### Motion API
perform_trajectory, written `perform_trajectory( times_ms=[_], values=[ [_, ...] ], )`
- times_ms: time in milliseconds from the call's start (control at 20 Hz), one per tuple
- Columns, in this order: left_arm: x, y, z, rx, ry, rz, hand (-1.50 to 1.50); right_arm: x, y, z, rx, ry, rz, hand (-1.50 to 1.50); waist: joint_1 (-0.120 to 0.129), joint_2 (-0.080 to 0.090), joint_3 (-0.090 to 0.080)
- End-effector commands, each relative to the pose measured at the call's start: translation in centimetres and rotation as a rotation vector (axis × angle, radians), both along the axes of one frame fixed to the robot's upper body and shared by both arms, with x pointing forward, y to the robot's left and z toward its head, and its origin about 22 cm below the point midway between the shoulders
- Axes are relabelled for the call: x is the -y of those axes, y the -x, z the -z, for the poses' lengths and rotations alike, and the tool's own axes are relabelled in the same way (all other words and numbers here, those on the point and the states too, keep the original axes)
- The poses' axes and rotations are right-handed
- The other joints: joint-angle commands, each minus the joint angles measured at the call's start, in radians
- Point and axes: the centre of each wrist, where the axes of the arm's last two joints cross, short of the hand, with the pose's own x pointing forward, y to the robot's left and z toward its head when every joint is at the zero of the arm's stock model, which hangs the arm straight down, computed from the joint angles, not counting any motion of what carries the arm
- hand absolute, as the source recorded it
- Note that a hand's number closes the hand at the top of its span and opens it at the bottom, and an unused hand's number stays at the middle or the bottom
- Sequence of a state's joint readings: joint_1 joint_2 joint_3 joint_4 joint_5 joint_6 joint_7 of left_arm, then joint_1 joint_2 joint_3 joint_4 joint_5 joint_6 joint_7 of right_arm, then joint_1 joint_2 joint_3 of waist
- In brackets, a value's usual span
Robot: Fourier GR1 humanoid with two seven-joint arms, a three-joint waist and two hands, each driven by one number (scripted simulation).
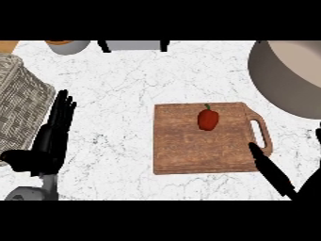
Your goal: Pick the bell pepper from the cutting board and place it in the pot
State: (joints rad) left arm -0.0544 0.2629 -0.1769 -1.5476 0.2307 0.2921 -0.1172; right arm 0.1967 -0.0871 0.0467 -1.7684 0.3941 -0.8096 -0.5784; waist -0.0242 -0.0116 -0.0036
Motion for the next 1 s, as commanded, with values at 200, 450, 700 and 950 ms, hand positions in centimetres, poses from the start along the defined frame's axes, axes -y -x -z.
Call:
perform_trajectory(
  times_ms=[200,450,700,950],
  values=[
    [0.9,1.1,0.2,0.035,-0.005,-0.008,0.00,-4.7,5.6,2.6,-0.245,0.086,0.134,-1.50,0.022,0.012,-0.003],
    [1.7,0.4,-0.1,0.057,-0.006,0.026,0.00,-4.6,7.3,5.4,-0.611,0.118,0.133,-1.50,0.037,0.030,-0.007],
    [2.6,0.2,0.1,0.047,-0.009,0.029,0.00,-5.6,5.3,3.8,-0.779,0.154,0.222,-1.50,0.041,0.027,-0.004],
    [2.2,0.6,0.4,0.015,-0.001,0.055,0.00,-9.7,0.0,-0.5,-0.855,0.152,0.261,-1.50,0.047,0.017,0.001]
  ],
)
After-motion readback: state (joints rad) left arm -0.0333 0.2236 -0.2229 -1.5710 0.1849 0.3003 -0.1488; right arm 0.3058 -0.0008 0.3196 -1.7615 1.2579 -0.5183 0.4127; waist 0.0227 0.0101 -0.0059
